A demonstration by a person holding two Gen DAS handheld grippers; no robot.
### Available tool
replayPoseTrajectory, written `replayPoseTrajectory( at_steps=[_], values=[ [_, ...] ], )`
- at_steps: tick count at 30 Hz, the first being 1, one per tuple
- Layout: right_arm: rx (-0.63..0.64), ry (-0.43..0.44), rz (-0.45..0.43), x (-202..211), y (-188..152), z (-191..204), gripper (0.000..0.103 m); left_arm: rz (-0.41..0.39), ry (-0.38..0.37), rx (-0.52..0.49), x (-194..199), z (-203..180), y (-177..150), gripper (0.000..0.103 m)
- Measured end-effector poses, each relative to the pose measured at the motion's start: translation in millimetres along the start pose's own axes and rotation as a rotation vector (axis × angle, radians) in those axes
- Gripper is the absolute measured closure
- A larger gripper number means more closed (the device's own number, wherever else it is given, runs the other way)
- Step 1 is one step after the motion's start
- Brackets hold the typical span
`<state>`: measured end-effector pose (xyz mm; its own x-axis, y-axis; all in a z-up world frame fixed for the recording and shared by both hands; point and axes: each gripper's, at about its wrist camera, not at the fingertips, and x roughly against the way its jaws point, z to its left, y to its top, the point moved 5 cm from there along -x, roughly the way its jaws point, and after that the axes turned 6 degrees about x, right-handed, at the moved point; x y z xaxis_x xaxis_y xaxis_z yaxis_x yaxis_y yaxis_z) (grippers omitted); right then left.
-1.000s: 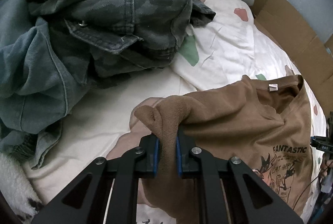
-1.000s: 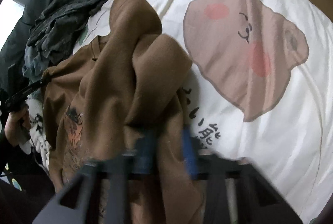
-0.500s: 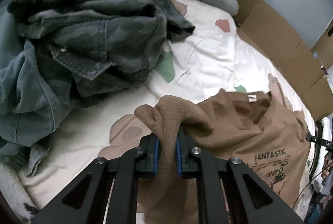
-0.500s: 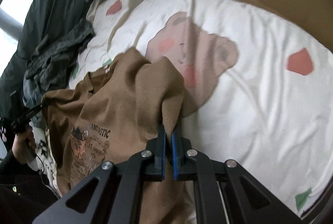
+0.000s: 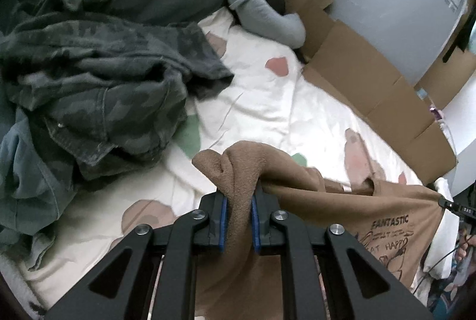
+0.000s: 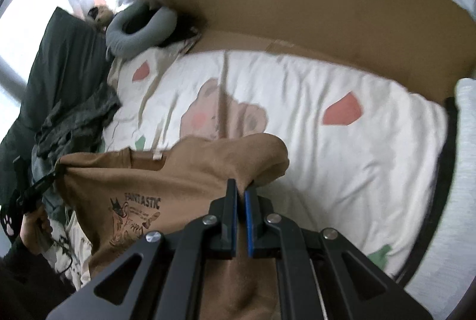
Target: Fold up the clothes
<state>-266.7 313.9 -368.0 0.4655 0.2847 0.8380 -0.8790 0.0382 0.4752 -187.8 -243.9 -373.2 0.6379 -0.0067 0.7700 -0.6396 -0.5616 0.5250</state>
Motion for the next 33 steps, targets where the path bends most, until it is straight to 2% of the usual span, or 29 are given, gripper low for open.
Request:
replayPoseTrajectory(
  at_steps=[6, 11, 16, 20, 33],
  values=[
    [-0.006, -0.052, -0.065, 32.9, 12.3, -11.2, 0.099, -0.019, -0.038, -0.012, 4.2, -13.8, 8.4, 0.091],
    [0.014, -0.103, -0.072, 44.4, 9.6, -15.4, 0.099, 0.007, -0.038, -0.022, -1.7, -14.2, 0.9, 0.091],
    [0.052, -0.142, 0.005, 20.4, -17.9, -19.8, 0.099, 0.098, -0.002, 0.003, -25.0, 8.0, -28.3, 0.091],
    [0.039, -0.125, 0.091, -5.1, -47.9, -25.6, 0.099, 0.139, 0.018, 0.024, -31.1, 22.9, -50.7, 0.091],
    [0.005, 0.000, 0.258, -42.0, -121.7, 2.5, 0.098, 0.224, 0.092, 0.024, -28.6, 52.4, -92.7, 0.091]
  ],
)
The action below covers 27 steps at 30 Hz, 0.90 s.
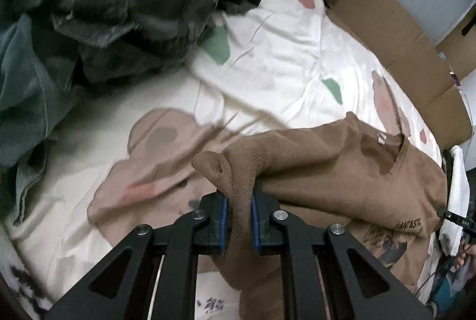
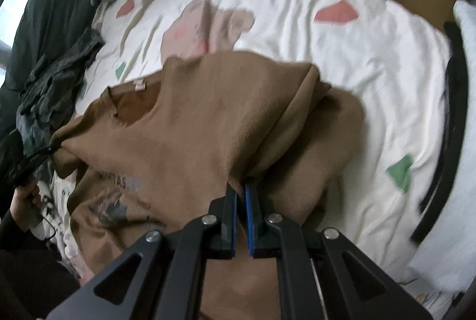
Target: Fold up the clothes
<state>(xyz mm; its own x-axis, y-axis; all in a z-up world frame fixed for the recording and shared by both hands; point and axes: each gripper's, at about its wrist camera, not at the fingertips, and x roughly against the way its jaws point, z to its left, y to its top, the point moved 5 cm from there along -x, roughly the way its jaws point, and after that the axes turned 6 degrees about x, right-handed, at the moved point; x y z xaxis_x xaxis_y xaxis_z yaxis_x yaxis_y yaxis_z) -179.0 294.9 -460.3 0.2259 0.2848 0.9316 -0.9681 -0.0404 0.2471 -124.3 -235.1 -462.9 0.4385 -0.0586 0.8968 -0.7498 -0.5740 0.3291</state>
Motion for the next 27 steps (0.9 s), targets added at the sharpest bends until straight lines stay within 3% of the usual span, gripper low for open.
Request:
replayPoseTrajectory(
  at_steps=[7, 15, 18, 21, 27],
  values=[
    [-0.018, 0.055, 0.076, -16.7, -27.4, 8.2, 0.095, 0.041, 0.025, -0.012, 2.9, 14.2, -21.6, 0.091],
    [-0.031, 0.083, 0.107, -7.3, -39.8, 1.9, 0.094, 0.107, 0.032, -0.004, 4.1, 28.4, -42.2, 0.090],
    [-0.036, 0.077, 0.103, 5.3, -40.6, -5.0, 0.088, 0.140, 0.020, -0.003, 6.9, 28.6, -48.5, 0.083],
    [-0.049, 0.066, 0.083, 19.0, -38.5, -16.0, 0.085, 0.164, 0.039, -0.006, 13.5, 31.2, -52.2, 0.057],
    [-0.066, 0.031, 0.033, 35.4, -23.3, -29.4, 0.084, 0.175, 0.044, -0.044, 32.3, 27.5, -52.6, 0.054]
  ],
)
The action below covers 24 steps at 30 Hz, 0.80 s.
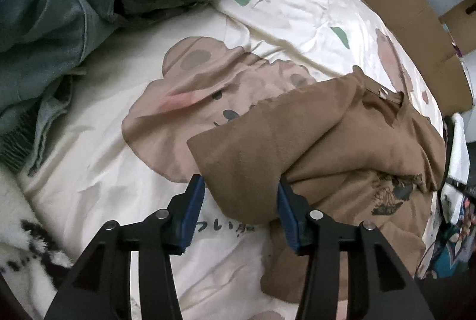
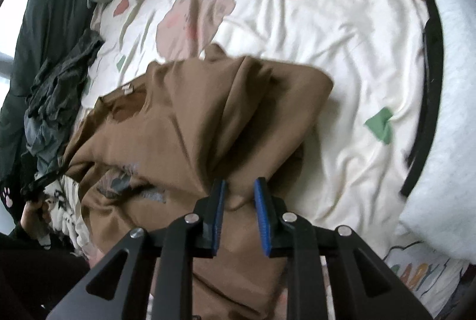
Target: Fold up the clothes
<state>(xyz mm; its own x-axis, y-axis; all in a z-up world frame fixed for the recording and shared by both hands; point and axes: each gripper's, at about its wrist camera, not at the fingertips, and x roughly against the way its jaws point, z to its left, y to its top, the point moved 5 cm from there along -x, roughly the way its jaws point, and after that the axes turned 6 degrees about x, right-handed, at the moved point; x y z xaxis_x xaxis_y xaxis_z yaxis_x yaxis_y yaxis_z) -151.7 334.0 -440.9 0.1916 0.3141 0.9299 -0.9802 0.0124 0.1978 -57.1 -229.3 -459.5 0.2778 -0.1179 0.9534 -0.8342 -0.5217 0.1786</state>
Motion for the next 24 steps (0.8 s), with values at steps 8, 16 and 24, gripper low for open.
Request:
replayPoseTrajectory(
  at_steps=[8, 16, 24],
  values=[
    [-0.008, -0.006, -0.060, 12.8, 26.0, -4.7, 0.083, -0.058, 0.027, -0.126, 31.3, -17.9, 17.3, 0.054],
    [0.023, -0.019, -0.093, 12.0, 50.3, -1.1, 0.082, -0.086, 0.071, -0.170, 13.5, -20.0, 53.7, 0.054],
    [0.049, -0.043, -0.115, 1.6, 82.0, -0.6, 0.081, -0.099, 0.122, -0.263, -19.8, -27.0, 89.7, 0.055]
  ],
)
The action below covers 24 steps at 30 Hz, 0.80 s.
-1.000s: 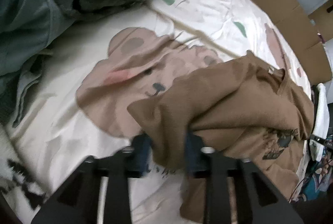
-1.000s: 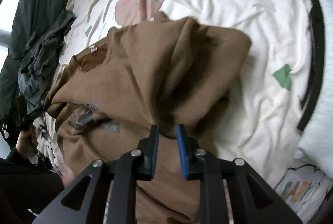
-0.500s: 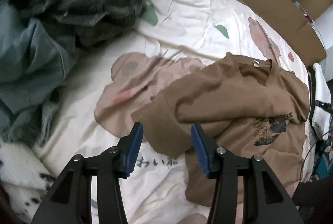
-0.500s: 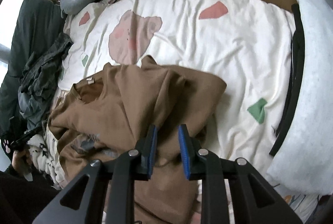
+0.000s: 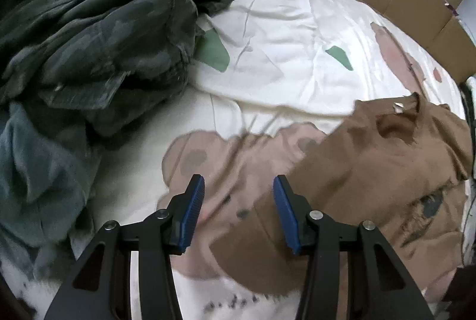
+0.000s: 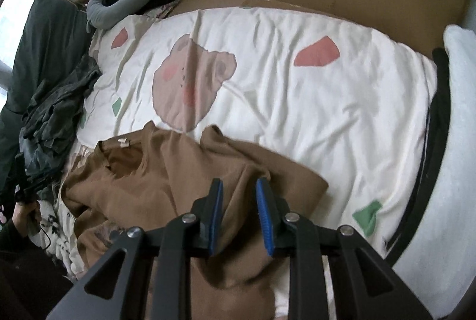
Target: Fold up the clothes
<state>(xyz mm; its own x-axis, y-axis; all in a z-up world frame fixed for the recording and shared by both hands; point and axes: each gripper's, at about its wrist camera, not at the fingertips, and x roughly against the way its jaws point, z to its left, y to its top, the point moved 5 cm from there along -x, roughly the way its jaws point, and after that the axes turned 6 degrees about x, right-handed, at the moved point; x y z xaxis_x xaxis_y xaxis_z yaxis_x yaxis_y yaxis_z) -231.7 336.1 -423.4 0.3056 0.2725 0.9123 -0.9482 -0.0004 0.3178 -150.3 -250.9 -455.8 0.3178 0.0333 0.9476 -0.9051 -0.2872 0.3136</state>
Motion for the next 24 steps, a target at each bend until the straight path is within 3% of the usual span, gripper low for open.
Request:
replayPoseTrajectory(
  at_steps=[6, 10, 17, 22, 23, 24],
  values=[
    [0.017, 0.010, 0.026, -27.6, 22.9, 5.1, 0.080, 0.008, -0.012, -0.001, -22.3, -1.6, 16.3, 0.055],
    [0.035, 0.007, 0.049, -47.0, 34.4, 8.7, 0.064, 0.019, -0.040, -0.014, -28.7, -12.9, 16.2, 0.055],
    [0.095, 0.007, 0.109, -80.9, 42.8, 24.8, 0.063, 0.041, -0.095, -0.031, -33.2, -31.6, 12.9, 0.055],
    [0.142, -0.023, 0.171, -103.1, 37.1, 32.3, 0.064, 0.015, -0.136, -0.021, -29.3, -45.7, 21.0, 0.055],
    [0.140, -0.025, 0.169, -102.7, 37.2, 31.2, 0.066, 0.008, -0.147, -0.022, -28.1, -49.5, 23.6, 0.055],
    [0.134, -0.022, 0.166, -102.1, 37.4, 30.1, 0.080, 0.003, -0.157, -0.025, -27.3, -53.6, 26.4, 0.055]
  ],
)
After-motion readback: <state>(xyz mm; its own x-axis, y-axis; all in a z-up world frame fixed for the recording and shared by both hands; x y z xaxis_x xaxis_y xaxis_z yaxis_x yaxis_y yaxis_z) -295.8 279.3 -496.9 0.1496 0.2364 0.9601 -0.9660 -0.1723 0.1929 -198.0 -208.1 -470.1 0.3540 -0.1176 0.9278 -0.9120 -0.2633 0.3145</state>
